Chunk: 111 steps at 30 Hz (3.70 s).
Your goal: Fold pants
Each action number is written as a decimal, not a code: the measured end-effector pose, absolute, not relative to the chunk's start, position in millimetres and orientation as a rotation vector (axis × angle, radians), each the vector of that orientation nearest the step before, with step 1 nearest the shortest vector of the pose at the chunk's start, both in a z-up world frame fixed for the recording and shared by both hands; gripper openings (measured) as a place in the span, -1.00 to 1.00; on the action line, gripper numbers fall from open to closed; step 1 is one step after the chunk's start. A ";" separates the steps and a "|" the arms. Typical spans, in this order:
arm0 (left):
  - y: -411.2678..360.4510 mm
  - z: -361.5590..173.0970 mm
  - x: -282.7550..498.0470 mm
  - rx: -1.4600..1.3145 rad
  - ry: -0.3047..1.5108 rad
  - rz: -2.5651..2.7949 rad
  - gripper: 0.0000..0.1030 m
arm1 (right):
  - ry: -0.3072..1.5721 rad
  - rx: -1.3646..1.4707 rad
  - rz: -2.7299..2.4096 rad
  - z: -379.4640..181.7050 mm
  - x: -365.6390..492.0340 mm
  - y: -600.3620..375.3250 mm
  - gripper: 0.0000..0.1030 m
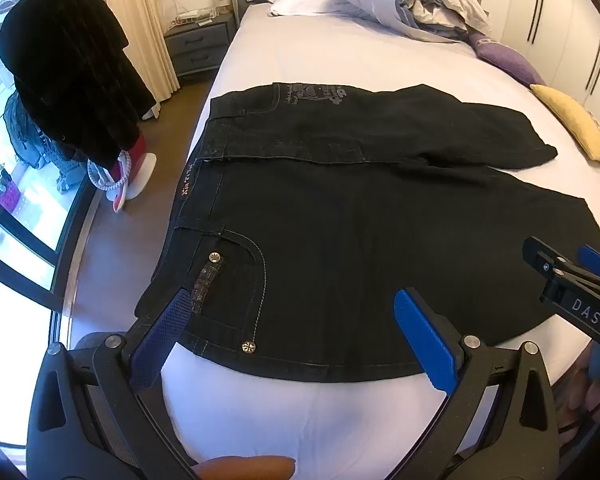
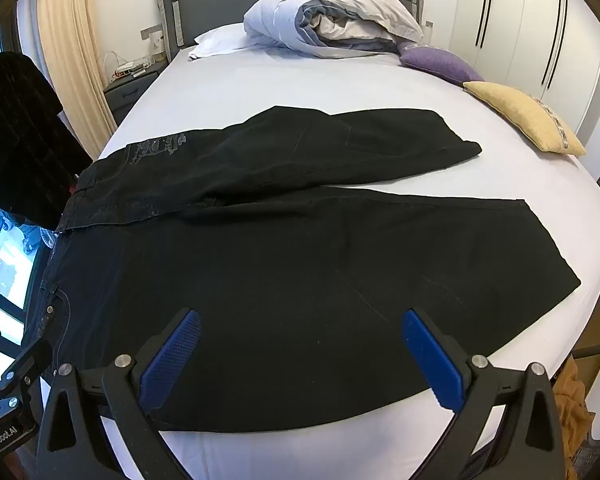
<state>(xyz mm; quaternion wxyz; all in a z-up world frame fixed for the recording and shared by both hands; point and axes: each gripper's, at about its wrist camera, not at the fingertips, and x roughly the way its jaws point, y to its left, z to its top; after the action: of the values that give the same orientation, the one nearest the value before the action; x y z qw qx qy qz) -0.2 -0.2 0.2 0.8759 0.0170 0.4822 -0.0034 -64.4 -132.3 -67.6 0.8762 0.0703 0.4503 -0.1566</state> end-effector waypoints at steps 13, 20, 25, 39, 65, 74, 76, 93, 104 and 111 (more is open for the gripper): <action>0.6 -2.7 1.5 0.044 1.002 -0.008 1.00 | 0.944 0.146 -0.323 -68.6 -66.0 -136.5 1.00; 0.6 0.3 0.1 0.045 1.001 -0.007 1.00 | 0.945 0.145 -0.325 -70.7 -64.0 -132.9 1.00; 0.3 0.2 0.0 0.048 1.001 -0.006 1.00 | 0.945 0.146 -0.322 -71.4 -64.9 -132.5 1.00; -5.5 1.1 -3.8 0.050 1.002 -0.005 1.00 | 0.948 0.142 -0.317 -75.5 -64.1 -125.5 1.00; -4.6 -1.9 -4.7 0.051 1.003 -0.006 1.00 | 0.952 0.143 -0.314 -78.4 -63.7 -120.7 1.00; -5.0 -2.4 -5.1 0.052 1.004 -0.005 1.00 | 0.953 0.144 -0.314 -78.6 -63.5 -121.2 1.00; -4.9 -2.3 -5.3 0.052 1.004 -0.005 1.00 | 0.954 0.145 -0.314 -78.6 -63.4 -121.5 1.00; -2.4 -8.1 -7.4 0.034 1.019 -0.020 1.00 | 0.970 0.150 -0.303 -89.5 -65.3 -110.5 1.00; 8.1 -12.4 43.5 0.068 1.027 -0.146 1.00 | 0.883 0.126 -0.047 -55.2 -31.2 -140.8 1.00; 22.9 11.3 142.5 0.043 1.005 -0.327 1.00 | 0.827 0.019 0.350 -11.8 50.8 -172.8 1.00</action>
<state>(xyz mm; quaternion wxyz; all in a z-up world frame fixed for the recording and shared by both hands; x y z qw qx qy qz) 142.5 22.9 11.3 0.8634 0.0204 0.4793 -0.1561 50.8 -172.8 -11.8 0.9009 0.0094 0.3995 0.1694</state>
